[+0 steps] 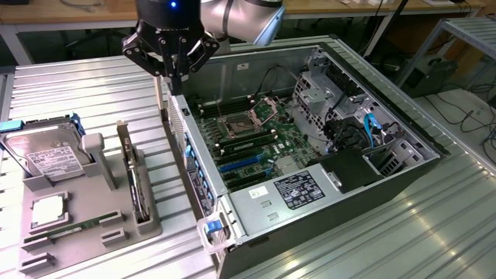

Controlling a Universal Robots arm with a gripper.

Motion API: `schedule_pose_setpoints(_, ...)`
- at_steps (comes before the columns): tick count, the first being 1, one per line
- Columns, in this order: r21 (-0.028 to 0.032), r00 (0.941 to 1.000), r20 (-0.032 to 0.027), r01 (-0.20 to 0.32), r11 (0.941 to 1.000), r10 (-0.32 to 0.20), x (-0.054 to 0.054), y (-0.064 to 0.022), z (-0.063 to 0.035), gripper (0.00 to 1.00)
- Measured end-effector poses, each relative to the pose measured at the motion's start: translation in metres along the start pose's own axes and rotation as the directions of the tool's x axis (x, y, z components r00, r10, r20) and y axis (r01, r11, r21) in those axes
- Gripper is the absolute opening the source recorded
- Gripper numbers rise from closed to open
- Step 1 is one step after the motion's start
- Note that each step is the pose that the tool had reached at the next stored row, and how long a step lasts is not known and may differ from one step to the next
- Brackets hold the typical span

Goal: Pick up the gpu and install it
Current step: 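Reach for the gpu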

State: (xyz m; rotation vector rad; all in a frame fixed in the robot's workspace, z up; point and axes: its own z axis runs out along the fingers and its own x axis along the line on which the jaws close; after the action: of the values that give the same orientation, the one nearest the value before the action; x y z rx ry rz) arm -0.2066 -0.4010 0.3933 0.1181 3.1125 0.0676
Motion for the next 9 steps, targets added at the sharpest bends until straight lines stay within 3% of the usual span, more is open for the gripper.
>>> schedule_pose_setpoints(9,-0.0001,1.0000,0.0001,0.000,1.0000,0.000,0.0091,-0.0041,-0.0003,0.11)
